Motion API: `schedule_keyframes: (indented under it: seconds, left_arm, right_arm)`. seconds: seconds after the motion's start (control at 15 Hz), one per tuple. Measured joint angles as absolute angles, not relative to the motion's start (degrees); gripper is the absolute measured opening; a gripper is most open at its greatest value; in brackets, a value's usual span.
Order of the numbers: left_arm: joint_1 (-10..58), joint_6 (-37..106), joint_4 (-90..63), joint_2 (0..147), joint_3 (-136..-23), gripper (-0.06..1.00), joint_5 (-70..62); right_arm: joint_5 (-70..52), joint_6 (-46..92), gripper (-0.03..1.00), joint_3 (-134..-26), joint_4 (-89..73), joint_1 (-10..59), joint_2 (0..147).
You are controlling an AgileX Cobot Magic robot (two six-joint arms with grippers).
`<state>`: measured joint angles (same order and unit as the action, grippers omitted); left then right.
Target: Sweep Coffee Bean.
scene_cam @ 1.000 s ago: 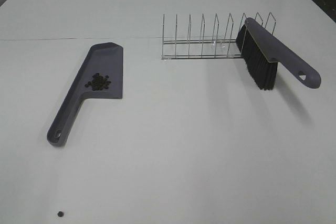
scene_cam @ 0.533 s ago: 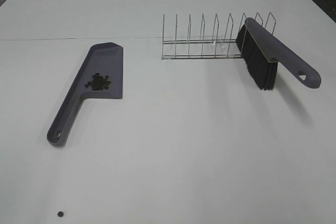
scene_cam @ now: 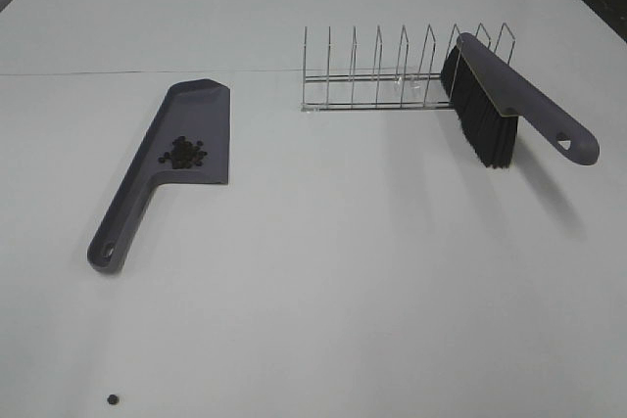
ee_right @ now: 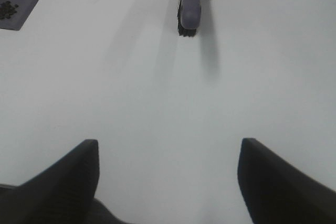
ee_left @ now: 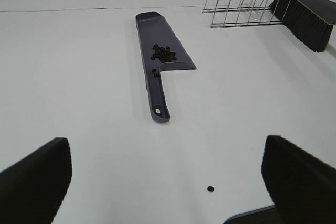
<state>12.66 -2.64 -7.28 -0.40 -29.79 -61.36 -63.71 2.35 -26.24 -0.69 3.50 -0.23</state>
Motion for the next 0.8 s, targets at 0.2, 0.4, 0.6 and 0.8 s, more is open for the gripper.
schedule_keyframes:
  seconds: [0.2,0.4,0.6,0.8]
  left_arm:
    - [12.7,-2.6,-7.3,-0.4,-29.8,0.88,-61.4]
    - [12.7,-2.6,-7.3,-0.4,-29.8,0.88,-61.4]
    - [12.7,-2.6,-7.3,-0.4,-29.8,0.88,-61.4]
    - [12.7,-2.6,-7.3,-0.4,-29.8,0.88,-61.4]
  right_arm:
    - [-63.7,2.3,0.61,-26.2,-0.7,3.5,-0.2]
    - [-63.7,2.3,0.61,-26.2,-0.7,3.5,-0.2]
    - [-63.7,2.3,0.61,-26.2,-0.7,3.5,-0.2]
    - [-63.7,2.3,0.61,-26.2,-0.7,3.5,-0.2]
